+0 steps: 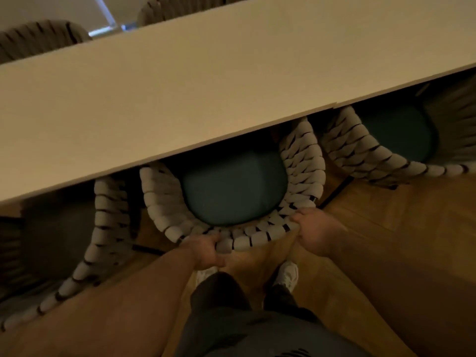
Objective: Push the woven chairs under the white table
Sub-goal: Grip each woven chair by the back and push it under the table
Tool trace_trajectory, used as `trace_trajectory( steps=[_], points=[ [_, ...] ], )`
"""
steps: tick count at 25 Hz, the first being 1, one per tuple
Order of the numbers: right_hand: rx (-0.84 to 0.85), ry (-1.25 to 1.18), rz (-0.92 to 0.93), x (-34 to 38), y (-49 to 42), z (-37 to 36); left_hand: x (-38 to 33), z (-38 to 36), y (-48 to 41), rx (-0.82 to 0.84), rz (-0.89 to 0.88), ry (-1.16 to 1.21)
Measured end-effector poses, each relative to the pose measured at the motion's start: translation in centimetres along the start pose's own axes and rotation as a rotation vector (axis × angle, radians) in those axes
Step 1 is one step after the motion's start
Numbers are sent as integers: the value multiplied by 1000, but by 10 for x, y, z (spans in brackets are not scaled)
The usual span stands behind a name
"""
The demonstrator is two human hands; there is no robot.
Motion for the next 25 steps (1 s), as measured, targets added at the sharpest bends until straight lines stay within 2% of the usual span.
trace_trajectory(
  steps=[4,11,19,25],
  points=[
    [92,164,122,-22,-18,-5,-10,-18,-1,-70,59,-64],
    [165,335,226,-19,-58,-21,-14,-24,-17,-134,93,-99],
    [116,317,199,-18,-53,-32,-1,-35,-25,-267,7,-112],
    [168,289,135,-28,-34,-59,-6,-37,-18,-259,-72,-129]
  ],
)
Point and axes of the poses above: each hand's wrist, its own y-axis away from the middle knuckle, its own z-axis out of the back of the hand, x = y × z, the point moved 1 cm from there along -y, towards the middle knuckle, and after that the axes turned 9 degrees about z, right-handed, at the moved point
